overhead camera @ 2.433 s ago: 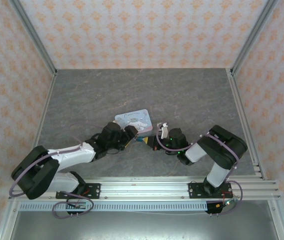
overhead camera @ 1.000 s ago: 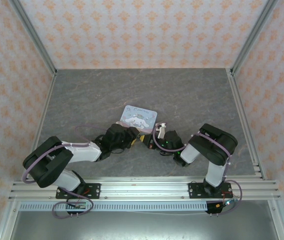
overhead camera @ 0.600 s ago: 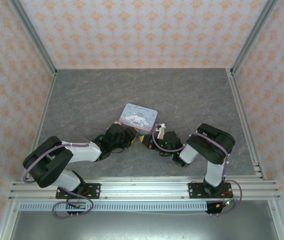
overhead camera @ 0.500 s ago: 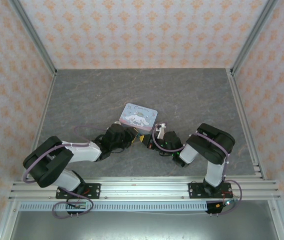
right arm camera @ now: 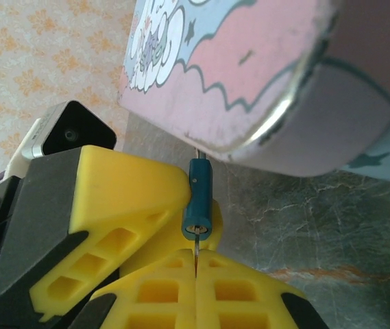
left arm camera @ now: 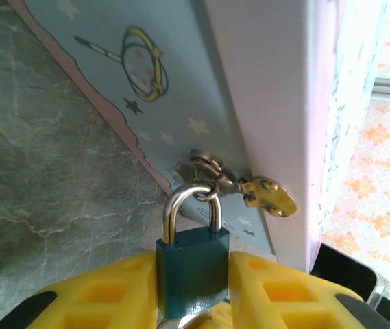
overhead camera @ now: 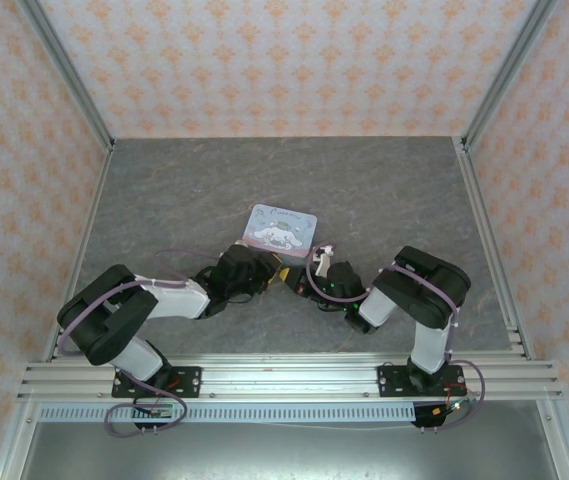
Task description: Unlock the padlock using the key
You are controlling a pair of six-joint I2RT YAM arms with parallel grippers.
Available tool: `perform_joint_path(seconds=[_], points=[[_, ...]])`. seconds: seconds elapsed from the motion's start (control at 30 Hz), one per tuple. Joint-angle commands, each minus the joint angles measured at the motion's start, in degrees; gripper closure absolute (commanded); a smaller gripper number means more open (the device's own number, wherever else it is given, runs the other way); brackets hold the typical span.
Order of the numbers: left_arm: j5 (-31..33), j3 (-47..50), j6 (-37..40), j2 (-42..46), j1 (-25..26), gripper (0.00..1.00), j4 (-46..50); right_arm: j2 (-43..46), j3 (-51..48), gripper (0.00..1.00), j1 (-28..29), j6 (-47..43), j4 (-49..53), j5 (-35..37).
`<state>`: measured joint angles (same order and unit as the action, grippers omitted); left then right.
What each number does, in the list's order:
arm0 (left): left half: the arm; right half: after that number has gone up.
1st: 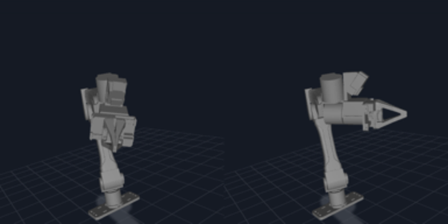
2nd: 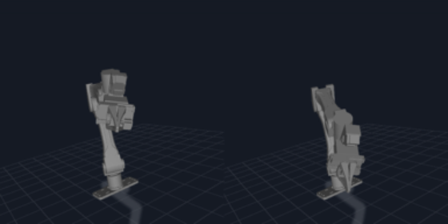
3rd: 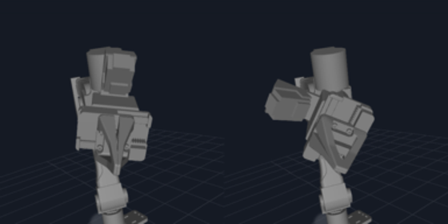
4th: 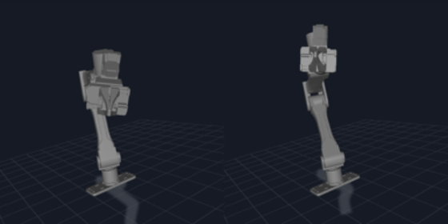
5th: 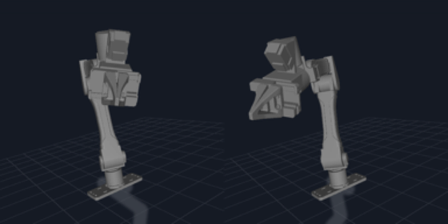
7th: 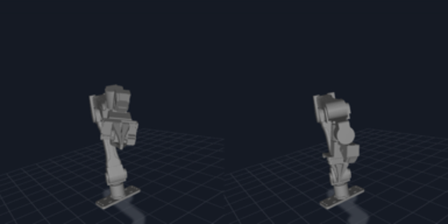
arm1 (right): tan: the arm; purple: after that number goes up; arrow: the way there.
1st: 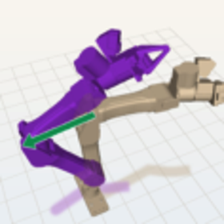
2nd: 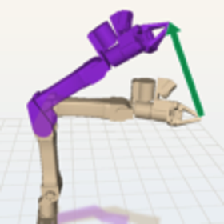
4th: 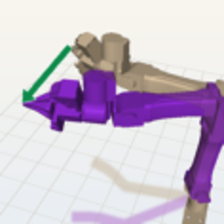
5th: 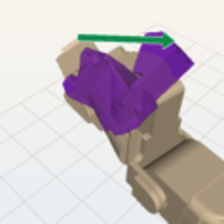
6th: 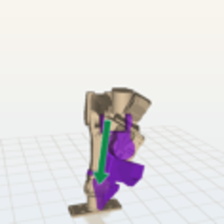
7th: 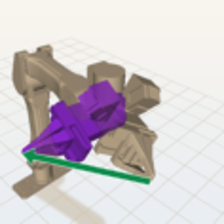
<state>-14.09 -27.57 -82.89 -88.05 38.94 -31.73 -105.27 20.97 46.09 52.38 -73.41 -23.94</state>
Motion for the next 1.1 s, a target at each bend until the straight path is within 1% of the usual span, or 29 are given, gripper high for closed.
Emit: perform_joint_path(seconds=[0.0, 0.07, 0.17, 0.23, 0.27, 0.37, 0.43, 0.5, 0.57, 0.7, 0.83, 0.97, 1.07], points=[[-2.0, -2.1, 0.5, -0.4, 1.1, 0.69, -3.3, -0.5, 1.8, 1.0, 0.7, 1.0, -4.8, -0.2], [-1.8, -2.2, 0.6, -0.4, 1.1, 0.7, -3.1, -0.4, 1.8, 1.0, 0.7, 1.2, -4.8, -0.3], [-1.6, -2.2, 0.7, -0.4, 1.1, 0.76, -2.8, -0.3, 1.5, 1.0, 0.4, 1.4, -5.1, -0.4], [-1.4, -2.5, 0.9, -0.2, 1.1, 0.8, -2.1, -0.1, 1.0, 0.97, 0.2, 1.3, -5.0, -0.1], [-1.2, -2.5, 1.1, 0.0, 1.1, 0.83, -1.5, 0.1, 0.5, 0.95, 0.1, 1.0, -4.8, 0.0], [-0.9, -3.1, 1.6, 0.6, 1.1, 0.9, 0.6, 1.1, -0.6, 0.83, -0.3, -0.4, -3.3, 0.5], [-0.9, -3.3, 1.5, 1.0, 1.1, 0.92, 1.6, 2.6, -1.5, 0.75, -0.4, -2.5, -0.7, 1.2], [-0.9, -3.6, 1.5, 1.4, 1.1, 0.94, 2.7, 4.5, -2.0, 0.7, -0.5, -5.0, 2.8, 1.8], [-0.9, -3.8, 1.4, 1.5, 1.1, 0.96, 3.4, 6.8, -2.0, 0.66, -0.7, -8.2, 7.0, 1.8], [-1.2, -4.1, 0.6, 1.6, 1.1, 0.97, 3.9, 13.4, -1.6, 0.61, -1.1, -16.1, 17.5, 2.7], [-1.1, -4.2, 0.2, 1.7, 1.1, 0.97, 4.3, 22.4, -0.1, 0.57, -1.2, -27.2, 33.4, 5.9], [-1.4, -4.3, -0.6, 1.5, 1.1, 0.97, 4.3, 31.3, -0.3, 0.57, -1.0, -41.0, 43.6, 8.8], [-1.6, -4.6, -1.1, 1.5, 1.1, 0.97, 4.6, 37.0, 0.4, 0.56, 0.9, -53.6, 50.2, 10.5]])
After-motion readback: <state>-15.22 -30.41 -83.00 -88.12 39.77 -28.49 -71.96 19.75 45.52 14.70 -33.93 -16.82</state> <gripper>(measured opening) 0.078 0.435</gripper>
